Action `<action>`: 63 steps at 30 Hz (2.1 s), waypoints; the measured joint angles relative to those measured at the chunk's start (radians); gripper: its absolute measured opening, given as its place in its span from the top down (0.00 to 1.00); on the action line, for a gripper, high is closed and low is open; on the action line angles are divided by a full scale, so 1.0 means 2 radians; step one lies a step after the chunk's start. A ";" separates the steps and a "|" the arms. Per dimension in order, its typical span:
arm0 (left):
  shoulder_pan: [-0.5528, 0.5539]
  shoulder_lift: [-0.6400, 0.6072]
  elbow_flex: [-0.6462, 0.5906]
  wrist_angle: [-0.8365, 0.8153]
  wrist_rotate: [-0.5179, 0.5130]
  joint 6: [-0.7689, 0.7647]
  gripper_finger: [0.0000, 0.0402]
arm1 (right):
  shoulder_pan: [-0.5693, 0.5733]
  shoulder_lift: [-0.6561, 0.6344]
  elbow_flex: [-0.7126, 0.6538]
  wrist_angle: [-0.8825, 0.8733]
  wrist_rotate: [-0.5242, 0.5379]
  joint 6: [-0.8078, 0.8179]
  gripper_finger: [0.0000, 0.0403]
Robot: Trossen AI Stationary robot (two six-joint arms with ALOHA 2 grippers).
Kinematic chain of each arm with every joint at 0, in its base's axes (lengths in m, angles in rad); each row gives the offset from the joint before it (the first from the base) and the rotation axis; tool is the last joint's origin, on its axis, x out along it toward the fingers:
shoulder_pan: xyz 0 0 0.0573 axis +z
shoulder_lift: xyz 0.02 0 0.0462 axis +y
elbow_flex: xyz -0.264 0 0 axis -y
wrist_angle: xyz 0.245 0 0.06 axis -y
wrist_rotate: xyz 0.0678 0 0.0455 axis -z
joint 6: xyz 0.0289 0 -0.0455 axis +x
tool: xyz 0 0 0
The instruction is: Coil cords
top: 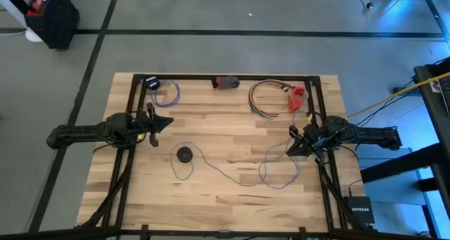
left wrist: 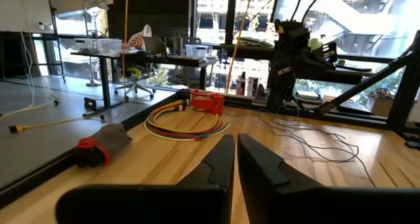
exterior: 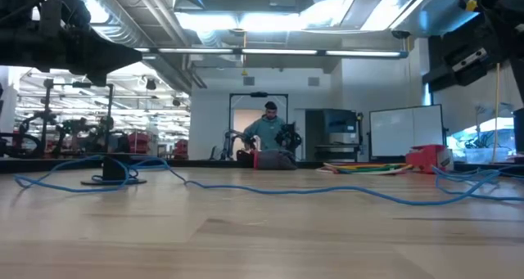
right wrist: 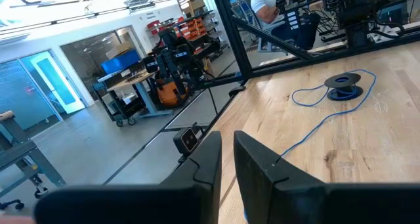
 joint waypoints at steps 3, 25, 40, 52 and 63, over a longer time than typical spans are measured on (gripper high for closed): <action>0.000 0.000 0.000 0.000 0.000 0.000 0.97 | 0.000 0.000 0.000 0.000 0.000 0.000 0.88; 0.000 0.000 0.000 0.000 0.000 0.000 0.97 | 0.000 0.000 0.000 0.000 0.000 0.000 0.88; 0.000 0.000 0.000 0.000 0.000 0.000 0.97 | 0.000 0.000 0.000 0.000 0.000 0.000 0.88; 0.000 0.000 0.000 0.000 0.000 0.000 0.97 | 0.000 0.000 0.000 0.000 0.000 0.000 0.88; 0.000 0.000 0.000 0.021 -0.001 0.015 0.97 | 0.000 0.000 -0.004 0.033 0.053 -0.010 0.88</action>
